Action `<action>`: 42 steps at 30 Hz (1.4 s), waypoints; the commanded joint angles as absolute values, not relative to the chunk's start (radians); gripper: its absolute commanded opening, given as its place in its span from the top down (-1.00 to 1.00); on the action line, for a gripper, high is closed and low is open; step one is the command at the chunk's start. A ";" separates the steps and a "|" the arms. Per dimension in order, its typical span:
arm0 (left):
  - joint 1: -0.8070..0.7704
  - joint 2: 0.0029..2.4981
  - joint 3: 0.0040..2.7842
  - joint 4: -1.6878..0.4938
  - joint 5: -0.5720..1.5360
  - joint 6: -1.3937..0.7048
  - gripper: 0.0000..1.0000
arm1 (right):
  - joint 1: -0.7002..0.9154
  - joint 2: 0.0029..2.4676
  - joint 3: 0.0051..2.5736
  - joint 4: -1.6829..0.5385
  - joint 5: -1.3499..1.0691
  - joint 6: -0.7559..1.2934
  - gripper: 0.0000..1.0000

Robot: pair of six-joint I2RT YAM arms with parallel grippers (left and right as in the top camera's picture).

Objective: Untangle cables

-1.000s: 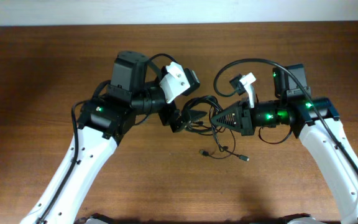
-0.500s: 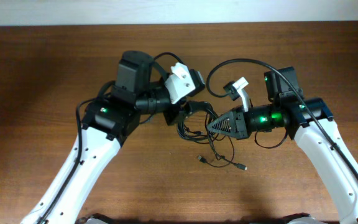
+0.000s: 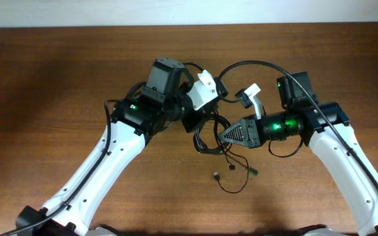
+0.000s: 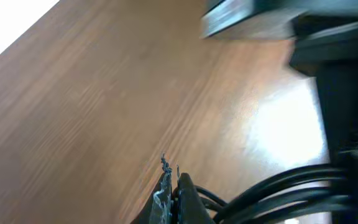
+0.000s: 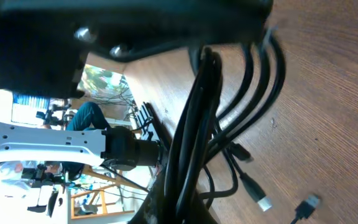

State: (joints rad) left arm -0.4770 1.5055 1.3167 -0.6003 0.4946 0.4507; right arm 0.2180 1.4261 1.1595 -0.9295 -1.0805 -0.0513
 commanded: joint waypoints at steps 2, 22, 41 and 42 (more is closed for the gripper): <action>-0.455 1.520 1.324 -0.620 0.106 0.344 1.00 | 0.223 1.413 1.163 -0.936 -1.159 -0.062 0.92; -0.096 1.522 1.324 -0.606 0.554 -0.145 1.00 | 0.236 1.413 1.163 -0.928 -1.066 0.069 0.76; -0.096 1.522 1.324 -0.565 0.834 -1.396 1.00 | 0.488 1.415 1.163 -0.867 -0.430 0.898 -0.97; -0.096 1.522 1.324 -0.565 0.850 -1.459 1.00 | 0.520 1.415 1.160 -0.856 -0.333 1.022 -0.97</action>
State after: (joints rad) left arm -0.0959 1.5234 1.3186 -0.5709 0.8371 -1.1858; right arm 0.4549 1.4322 1.1603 -0.8680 -0.6365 0.6842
